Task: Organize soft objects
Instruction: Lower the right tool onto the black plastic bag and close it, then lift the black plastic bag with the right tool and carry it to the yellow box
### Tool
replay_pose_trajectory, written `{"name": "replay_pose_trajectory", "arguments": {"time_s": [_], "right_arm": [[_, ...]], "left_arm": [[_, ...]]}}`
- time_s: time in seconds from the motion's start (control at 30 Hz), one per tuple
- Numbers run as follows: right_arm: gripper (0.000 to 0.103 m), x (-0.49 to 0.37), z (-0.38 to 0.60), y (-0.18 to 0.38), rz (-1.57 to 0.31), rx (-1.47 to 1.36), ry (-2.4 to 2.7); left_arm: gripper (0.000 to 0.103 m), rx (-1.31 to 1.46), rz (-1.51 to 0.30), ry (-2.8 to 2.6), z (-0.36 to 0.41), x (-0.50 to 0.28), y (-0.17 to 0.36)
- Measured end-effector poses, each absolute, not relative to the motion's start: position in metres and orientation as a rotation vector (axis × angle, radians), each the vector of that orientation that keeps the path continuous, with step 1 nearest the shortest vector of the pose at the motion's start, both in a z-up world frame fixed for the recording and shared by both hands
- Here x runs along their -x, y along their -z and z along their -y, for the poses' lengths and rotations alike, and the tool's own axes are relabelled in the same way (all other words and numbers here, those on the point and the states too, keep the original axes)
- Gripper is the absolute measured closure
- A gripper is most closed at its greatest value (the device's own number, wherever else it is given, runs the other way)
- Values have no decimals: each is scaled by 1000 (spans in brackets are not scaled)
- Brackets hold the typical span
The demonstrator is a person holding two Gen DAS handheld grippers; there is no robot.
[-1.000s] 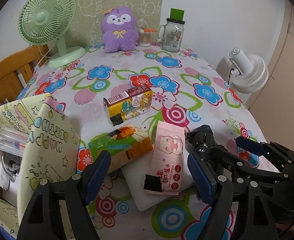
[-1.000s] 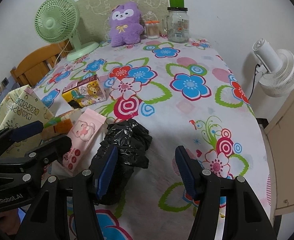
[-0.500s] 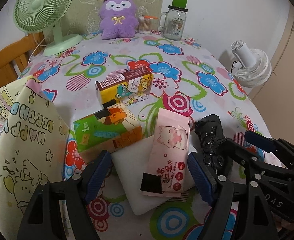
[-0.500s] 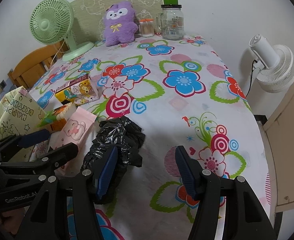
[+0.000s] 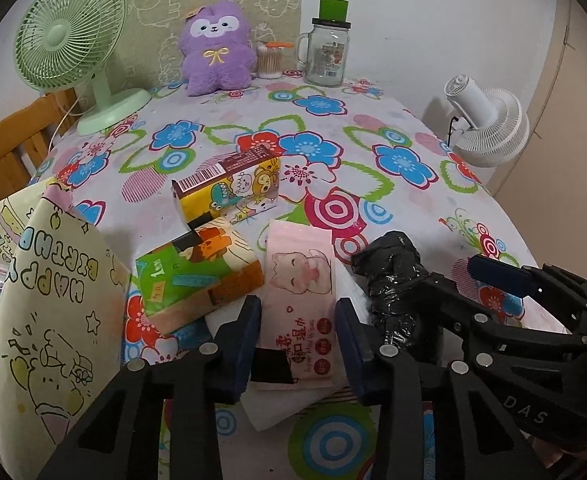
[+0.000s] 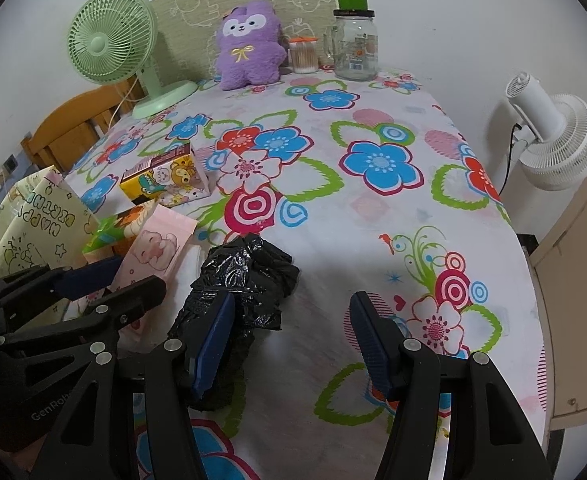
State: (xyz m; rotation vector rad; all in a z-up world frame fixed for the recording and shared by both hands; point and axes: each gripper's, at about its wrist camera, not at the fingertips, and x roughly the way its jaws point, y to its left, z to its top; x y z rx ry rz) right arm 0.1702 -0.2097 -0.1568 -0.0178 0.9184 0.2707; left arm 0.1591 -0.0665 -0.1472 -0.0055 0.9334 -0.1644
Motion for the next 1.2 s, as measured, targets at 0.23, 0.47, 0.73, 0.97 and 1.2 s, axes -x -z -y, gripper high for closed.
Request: {"name": "replay_pose_trajectory", "arguments": {"time_s": [0.23,0.47,0.73,0.97,1.2], "right_arm": [[40,-171,209,158,-919,11,-277],[40,-172,206,157,-922,4,-302],[48,-172,201,161,-943,6,-339],[74,-169,189,157,-943,35,-380],[82,-168,191,154,-931,25,-367]], "left_arm": [[68,15,-932,165,67,-159,148],[69,21,-932,161,65,-159,146],[68,27,-925,154,58,-156,142],[68,26,-927,151,55,-155,142],[68,27,-924,144,53,-154,141]]}}
